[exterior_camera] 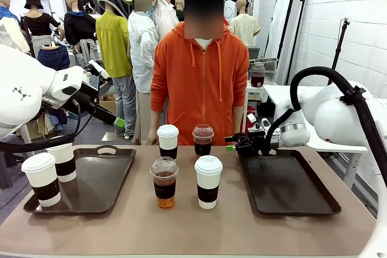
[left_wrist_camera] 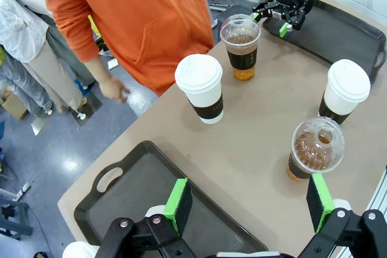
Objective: Distribute the coffee onto the tray.
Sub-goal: Pick up one iced Americano and place it on the right Handle tray.
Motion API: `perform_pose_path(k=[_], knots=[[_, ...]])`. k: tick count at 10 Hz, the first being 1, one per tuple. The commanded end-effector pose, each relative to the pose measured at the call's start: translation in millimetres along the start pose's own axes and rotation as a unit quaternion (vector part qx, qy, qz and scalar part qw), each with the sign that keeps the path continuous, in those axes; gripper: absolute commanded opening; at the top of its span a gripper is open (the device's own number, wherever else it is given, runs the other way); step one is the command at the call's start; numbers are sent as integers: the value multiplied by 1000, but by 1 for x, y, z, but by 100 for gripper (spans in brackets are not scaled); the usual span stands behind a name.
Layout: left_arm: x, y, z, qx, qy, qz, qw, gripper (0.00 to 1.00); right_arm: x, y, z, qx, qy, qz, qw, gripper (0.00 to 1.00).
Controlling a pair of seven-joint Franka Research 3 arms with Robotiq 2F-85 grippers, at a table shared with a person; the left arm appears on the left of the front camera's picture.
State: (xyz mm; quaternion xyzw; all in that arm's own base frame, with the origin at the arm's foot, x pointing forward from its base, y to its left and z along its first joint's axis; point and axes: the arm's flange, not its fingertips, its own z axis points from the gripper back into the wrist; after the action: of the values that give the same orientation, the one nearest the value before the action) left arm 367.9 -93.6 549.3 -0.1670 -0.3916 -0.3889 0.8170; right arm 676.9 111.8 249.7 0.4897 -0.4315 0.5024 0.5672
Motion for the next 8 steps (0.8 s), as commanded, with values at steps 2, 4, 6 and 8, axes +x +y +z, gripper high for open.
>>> perform_pose_path(k=[2,4,6,8], knots=[[-2,2,-1,-4,-3,2,1000,100,-2,-6,-18,5,-3,5,1000,100],[-2,2,-1,-4,-3,2,1000,100,-3,-10,-28,10,-2,7,1000,100],[-2,2,-1,-4,-3,2,1000,100,-1,-17,-38,12,-3,11,1000,100],[-2,2,-1,-4,-3,2,1000,100,1,-19,-48,24,-2,12,1000,100]])
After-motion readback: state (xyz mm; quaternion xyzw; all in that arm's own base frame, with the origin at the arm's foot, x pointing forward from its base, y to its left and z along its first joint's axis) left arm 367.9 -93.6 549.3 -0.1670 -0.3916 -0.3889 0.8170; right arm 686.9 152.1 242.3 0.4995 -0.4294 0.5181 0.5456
